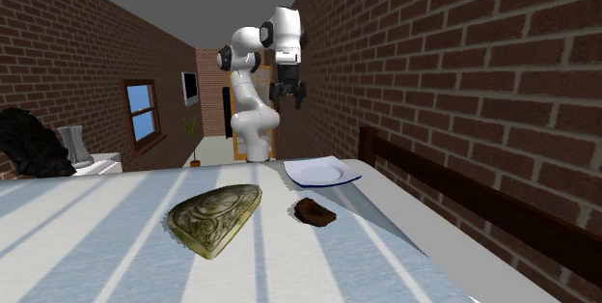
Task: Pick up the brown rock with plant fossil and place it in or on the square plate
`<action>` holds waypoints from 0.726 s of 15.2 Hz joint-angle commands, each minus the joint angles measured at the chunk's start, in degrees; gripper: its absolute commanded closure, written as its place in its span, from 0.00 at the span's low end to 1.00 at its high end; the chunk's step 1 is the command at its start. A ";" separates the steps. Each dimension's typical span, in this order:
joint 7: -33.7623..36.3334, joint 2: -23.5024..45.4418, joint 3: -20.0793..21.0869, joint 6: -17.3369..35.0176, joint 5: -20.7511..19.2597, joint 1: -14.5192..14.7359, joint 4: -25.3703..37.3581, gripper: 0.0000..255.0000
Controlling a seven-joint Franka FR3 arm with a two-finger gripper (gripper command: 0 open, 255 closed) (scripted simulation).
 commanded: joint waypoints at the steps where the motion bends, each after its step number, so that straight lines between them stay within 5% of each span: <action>1: -1.92 3.63 -1.88 2.05 -0.58 -0.37 1.86 0.00; 11: -11.48 23.13 -10.14 9.56 1.03 -1.32 14.57 0.00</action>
